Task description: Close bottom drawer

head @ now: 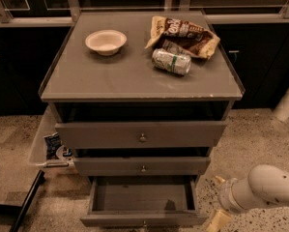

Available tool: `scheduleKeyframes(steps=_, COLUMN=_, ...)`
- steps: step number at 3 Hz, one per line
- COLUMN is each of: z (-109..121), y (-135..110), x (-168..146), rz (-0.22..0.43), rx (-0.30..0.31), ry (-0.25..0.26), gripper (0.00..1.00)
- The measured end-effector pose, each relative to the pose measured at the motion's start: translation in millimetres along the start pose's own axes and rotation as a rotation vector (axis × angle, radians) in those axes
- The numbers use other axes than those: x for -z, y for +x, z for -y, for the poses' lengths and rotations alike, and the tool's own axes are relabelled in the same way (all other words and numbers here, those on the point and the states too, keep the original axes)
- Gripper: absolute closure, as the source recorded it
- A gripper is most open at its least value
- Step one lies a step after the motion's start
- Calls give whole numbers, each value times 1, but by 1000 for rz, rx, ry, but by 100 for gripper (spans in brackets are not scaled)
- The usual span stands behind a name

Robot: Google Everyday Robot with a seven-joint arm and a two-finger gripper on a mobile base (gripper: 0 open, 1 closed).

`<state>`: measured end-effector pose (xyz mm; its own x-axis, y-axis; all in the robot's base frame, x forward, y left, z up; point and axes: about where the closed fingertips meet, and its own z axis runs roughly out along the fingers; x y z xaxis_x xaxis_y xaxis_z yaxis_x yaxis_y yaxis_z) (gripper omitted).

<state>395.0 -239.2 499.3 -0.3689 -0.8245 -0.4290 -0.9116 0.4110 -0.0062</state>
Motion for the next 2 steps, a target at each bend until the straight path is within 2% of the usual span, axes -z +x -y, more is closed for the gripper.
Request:
scheduleKeyframes(steps=1, z=7, y=9, x=-20, rz=50, rx=60, ry=44, gripper=0)
scheduleKeyframes(steps=2, z=7, y=9, x=-20, rz=50, rx=60, ry=44, gripper=0)
